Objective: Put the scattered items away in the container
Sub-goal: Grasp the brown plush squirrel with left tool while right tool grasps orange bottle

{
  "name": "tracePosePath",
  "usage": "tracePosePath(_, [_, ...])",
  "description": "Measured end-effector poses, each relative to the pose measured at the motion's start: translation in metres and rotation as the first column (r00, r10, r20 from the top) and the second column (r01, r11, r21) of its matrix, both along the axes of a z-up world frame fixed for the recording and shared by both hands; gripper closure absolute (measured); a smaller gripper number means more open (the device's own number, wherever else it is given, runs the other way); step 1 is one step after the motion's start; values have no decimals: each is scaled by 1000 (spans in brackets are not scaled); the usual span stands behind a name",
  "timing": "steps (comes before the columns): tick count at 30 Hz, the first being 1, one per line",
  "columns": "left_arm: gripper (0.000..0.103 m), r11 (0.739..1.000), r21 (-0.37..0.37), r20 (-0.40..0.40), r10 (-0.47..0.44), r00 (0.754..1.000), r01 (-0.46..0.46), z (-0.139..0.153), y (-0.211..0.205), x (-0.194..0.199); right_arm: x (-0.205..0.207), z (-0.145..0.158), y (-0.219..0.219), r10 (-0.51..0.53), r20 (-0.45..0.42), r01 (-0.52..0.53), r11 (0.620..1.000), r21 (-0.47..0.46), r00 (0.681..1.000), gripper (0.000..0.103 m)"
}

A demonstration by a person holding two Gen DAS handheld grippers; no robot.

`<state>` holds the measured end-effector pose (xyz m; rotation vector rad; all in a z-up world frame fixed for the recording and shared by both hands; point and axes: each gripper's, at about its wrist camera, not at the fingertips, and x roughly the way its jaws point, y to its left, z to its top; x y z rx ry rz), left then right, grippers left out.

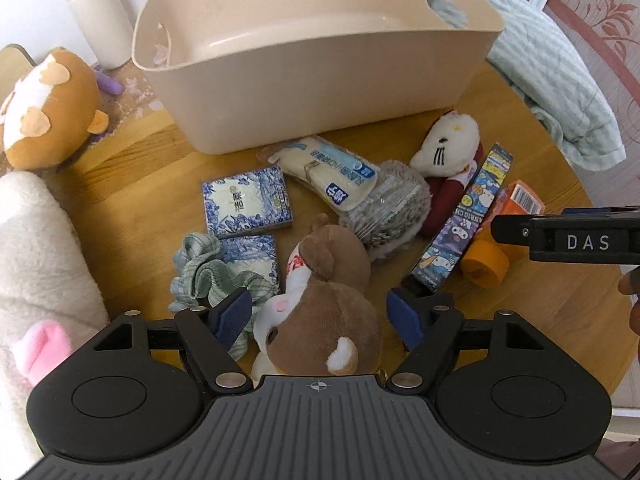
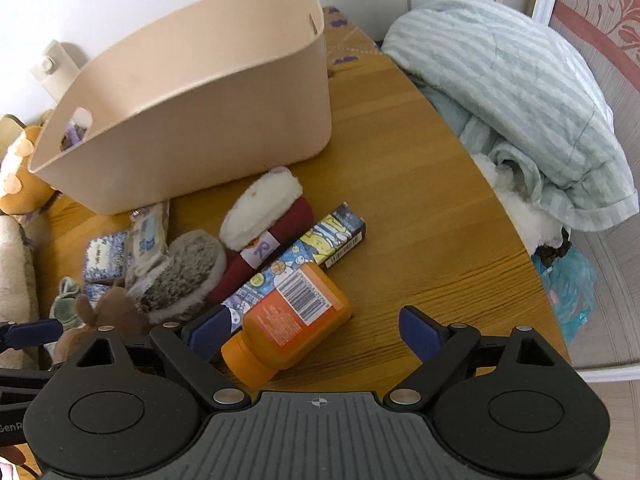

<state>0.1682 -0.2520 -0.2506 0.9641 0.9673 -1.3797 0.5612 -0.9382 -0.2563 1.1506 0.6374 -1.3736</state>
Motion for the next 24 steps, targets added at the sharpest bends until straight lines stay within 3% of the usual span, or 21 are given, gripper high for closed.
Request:
tracePosePath(7, [29, 998, 51, -35, -30, 999, 31, -14, -5, 4, -6, -13, -2, -76, 3, 76, 995, 58, 997, 12])
tracePosePath(12, [32, 993, 84, -82, -74, 994, 81, -19, -9, 7, -14, -18, -3, -162, 6, 160, 982, 98, 987, 25])
tracePosePath(17, [33, 989, 102, -96, -96, 991, 106, -24, -12, 8, -21, -26, -3, -308, 30, 302, 944, 130, 951, 34])
tracePosePath(21, [34, 987, 122, -116, -88, 989, 102, -29, -18, 10, -22, -28, -2, -357, 39, 350, 929, 121, 933, 38])
tracePosePath(24, [36, 985, 124, -119, -103, 987, 118, -29, -19, 11, -24, -30, -1, -431, 62, 422, 899, 116, 900, 50])
